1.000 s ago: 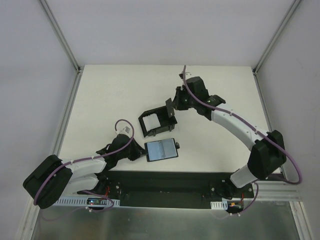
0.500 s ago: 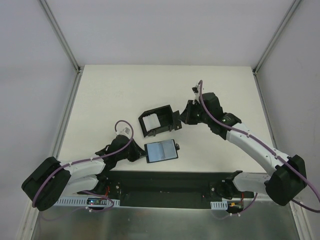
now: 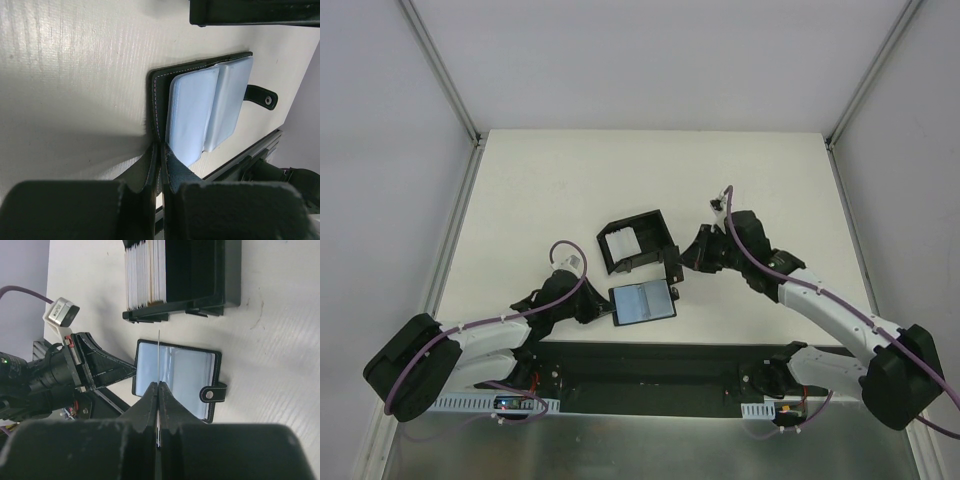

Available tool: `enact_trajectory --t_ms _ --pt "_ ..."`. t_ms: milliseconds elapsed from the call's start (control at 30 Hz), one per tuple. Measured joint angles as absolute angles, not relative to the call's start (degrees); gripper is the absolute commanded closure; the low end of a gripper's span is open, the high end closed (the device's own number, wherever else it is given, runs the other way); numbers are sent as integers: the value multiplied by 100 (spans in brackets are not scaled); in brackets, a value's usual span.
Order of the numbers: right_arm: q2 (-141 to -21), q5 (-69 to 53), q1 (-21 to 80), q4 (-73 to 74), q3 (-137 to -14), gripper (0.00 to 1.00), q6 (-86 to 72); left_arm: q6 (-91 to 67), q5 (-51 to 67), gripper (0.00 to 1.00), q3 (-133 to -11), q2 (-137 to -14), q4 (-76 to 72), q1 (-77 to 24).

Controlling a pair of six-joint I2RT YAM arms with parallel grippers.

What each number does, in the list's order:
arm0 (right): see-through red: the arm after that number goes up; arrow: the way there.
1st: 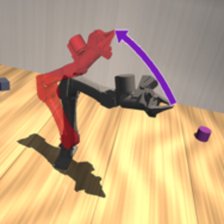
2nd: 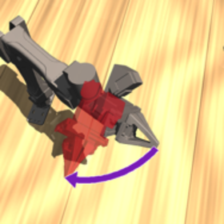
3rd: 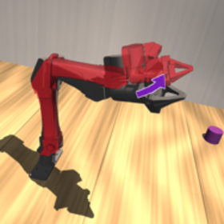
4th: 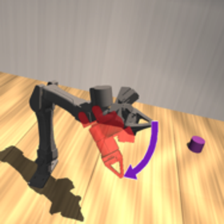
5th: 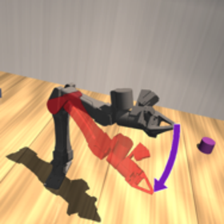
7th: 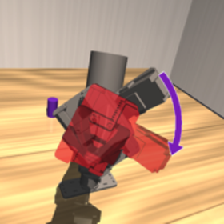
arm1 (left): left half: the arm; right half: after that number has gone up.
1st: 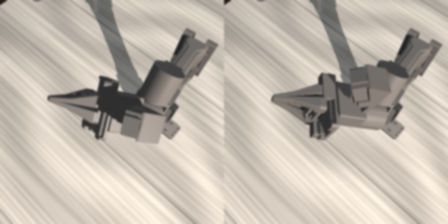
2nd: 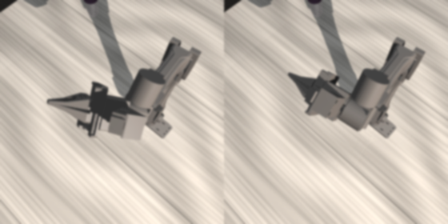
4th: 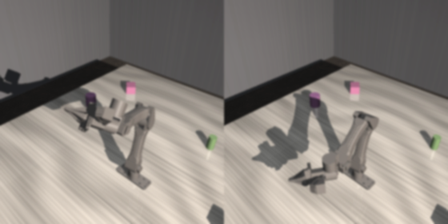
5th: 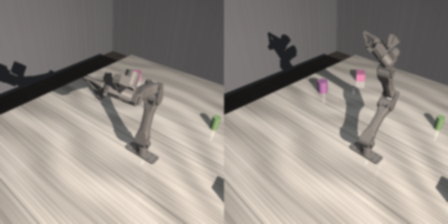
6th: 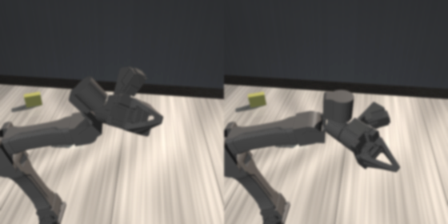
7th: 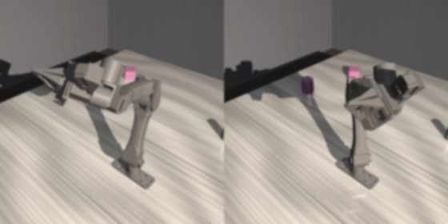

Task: Put the credit cards into the card holder
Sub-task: Insert the credit card into the card holder.

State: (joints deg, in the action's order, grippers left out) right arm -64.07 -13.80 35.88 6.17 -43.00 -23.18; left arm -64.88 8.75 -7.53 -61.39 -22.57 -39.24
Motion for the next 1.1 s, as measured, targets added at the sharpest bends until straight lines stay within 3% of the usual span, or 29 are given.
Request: enact_trajectory --t_ms 1100 --pt "-6401 -1710 3948 -781 -2950 100 -3216 -6539 1004 100 -659 -6302 -2604 -3924"
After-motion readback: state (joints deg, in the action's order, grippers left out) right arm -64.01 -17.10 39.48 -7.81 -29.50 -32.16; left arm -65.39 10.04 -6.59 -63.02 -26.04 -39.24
